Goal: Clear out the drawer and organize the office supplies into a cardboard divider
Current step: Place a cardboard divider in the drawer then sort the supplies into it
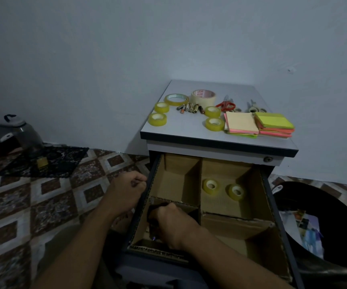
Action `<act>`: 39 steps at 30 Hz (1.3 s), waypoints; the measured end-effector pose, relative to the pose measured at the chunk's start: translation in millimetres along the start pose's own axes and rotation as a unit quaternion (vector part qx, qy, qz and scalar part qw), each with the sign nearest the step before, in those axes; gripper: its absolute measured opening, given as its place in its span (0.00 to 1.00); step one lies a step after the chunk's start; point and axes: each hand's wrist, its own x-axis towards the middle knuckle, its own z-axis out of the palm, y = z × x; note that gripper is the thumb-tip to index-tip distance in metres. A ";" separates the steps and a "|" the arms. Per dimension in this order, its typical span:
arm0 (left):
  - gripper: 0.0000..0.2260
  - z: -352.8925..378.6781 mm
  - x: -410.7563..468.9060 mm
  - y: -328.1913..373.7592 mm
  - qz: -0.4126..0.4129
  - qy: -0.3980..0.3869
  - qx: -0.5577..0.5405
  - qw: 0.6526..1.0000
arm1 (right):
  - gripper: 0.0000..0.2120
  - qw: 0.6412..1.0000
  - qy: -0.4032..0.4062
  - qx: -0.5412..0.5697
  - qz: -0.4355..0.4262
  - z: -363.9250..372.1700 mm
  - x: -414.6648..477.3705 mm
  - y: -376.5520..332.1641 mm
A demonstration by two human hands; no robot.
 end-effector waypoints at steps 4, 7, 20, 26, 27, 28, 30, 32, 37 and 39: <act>0.05 -0.2 0.0 -0.7 -0.008 -0.001 0.004 1.000 | 0.14 1.000 0.000 -0.012 -0.023 -4.9 0.4 5.7; 0.05 0.4 0.3 -1.2 -0.007 -0.002 0.012 1.000 | 0.14 0.999 0.004 -0.031 -0.036 -4.3 1.0 6.1; 0.09 -3.1 -6.5 6.2 0.002 0.007 0.009 1.000 | 0.08 0.998 0.000 -0.052 -0.038 -11.4 -0.8 -0.8; 0.07 -16.9 -6.8 35.3 0.046 0.058 0.003 0.997 | 0.04 0.996 0.049 0.073 -0.020 -63.3 -23.7 5.3; 0.07 -21.2 -3.6 43.3 0.060 0.067 0.000 0.996 | 0.03 0.994 0.066 0.083 -0.017 -78.1 -27.4 8.5; 0.06 -26.0 0.5 52.1 0.077 0.075 -0.004 0.994 | 0.02 0.992 0.093 0.081 -0.017 -94.2 -29.5 12.8; 0.05 -34.6 10.9 70.7 0.125 0.094 -0.015 0.988 | 0.02 0.985 0.154 0.075 -0.016 -127.6 -30.2 23.3; 0.04 -40.4 26.0 88.7 0.168 0.101 -0.020 0.980 | 0.05 0.976 0.207 0.068 -0.006 -157.1 -23.7 37.1; 0.07 -41.2 90.6 123.8 0.170 0.068 0.028 0.983 | 0.13 0.948 0.319 -0.008 0.021 -216.0 12.9 72.0; 0.11 -38.4 117.9 135.2 0.181 0.054 0.075 0.979 | 0.15 0.944 0.326 -0.042 0.038 -232.6 31.3 82.5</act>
